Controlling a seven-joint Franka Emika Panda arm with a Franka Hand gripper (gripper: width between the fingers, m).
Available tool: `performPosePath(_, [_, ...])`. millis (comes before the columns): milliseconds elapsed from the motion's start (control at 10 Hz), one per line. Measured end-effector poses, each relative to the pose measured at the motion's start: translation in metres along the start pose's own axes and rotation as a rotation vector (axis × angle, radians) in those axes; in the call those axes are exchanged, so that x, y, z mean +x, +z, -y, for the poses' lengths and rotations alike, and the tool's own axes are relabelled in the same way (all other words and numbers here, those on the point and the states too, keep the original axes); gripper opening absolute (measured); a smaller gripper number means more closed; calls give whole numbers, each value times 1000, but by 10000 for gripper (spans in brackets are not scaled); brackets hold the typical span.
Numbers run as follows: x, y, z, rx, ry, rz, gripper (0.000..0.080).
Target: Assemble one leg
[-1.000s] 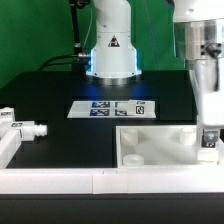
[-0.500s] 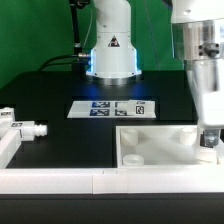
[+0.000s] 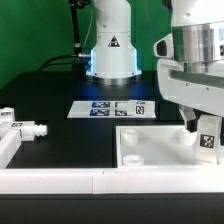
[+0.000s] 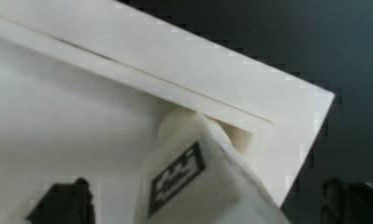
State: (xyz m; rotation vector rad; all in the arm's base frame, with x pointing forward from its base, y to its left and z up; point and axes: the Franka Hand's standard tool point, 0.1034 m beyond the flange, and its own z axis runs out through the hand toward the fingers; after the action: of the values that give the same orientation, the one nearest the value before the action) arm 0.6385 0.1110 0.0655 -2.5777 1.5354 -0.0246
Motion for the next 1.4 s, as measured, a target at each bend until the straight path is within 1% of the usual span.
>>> performPosePath(100, [0,0,0,-4,-54,-4,649])
performPosePath(200, [-5,-3,4,-41,-341,-54,649])
performPosePath(300, [-11,-2,6,-41,-388,-68,649])
performPosePath(400, [-9,-1,5,-40,-361,-67,649])
performPosePath(500, [-8,-1,5,-40,-348,-68,538])
performPosePath(600, [-9,-1,5,-39,-329,-67,383])
performPosePath(700, [-9,0,3,-44,-231,-64,383])
performPosePath(800, [-7,0,2,-44,-158,-64,288])
performPosePath(1100, [0,-1,4,-59,327,-29,288])
performPosePath(1200, [-1,0,7,-53,530,-12,288])
performPosePath(1400, [0,1,9,-42,748,-1,288])
